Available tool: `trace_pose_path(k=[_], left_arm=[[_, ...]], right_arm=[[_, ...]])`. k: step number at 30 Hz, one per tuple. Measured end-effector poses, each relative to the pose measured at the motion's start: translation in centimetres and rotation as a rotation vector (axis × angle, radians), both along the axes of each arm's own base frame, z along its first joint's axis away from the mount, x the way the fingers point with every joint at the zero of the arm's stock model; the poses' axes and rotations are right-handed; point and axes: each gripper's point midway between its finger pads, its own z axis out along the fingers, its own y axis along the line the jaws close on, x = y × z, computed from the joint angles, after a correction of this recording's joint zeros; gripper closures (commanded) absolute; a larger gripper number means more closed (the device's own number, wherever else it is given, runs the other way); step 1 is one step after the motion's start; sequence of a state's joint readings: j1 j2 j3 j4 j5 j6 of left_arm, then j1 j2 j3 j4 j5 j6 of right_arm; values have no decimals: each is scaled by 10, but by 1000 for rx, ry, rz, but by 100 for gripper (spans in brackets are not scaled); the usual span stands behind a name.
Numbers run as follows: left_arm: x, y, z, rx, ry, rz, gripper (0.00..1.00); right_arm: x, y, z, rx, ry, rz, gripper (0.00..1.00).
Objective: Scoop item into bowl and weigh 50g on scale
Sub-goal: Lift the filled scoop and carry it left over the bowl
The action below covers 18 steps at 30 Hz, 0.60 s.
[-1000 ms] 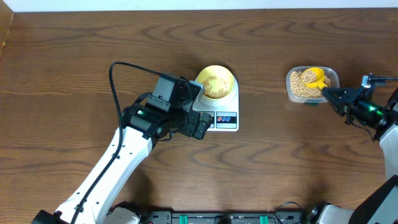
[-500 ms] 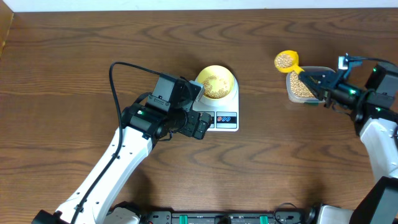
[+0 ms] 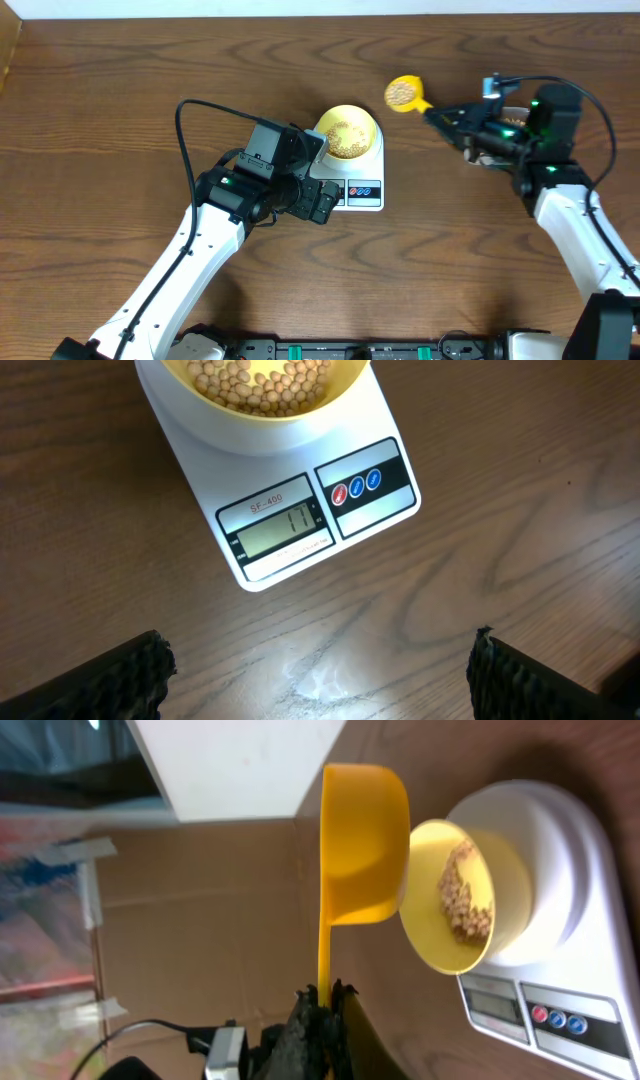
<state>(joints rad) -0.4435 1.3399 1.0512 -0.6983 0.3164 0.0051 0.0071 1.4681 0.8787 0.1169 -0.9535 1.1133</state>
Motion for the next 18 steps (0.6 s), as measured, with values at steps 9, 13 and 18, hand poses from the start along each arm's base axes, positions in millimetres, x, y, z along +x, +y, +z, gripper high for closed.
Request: trace_pose_path(k=[9,13,18], left_arm=[[0,0,0,0,0,0,4],[0,0,0,0,0,0,4],[0,0,0,0,0,0,4]], right_arm=[[-2,45,-11,-157,-112,19,99],[-2,55,-14,-224,-180,31,99],[-3,64,-16,-299,-268,59,99]])
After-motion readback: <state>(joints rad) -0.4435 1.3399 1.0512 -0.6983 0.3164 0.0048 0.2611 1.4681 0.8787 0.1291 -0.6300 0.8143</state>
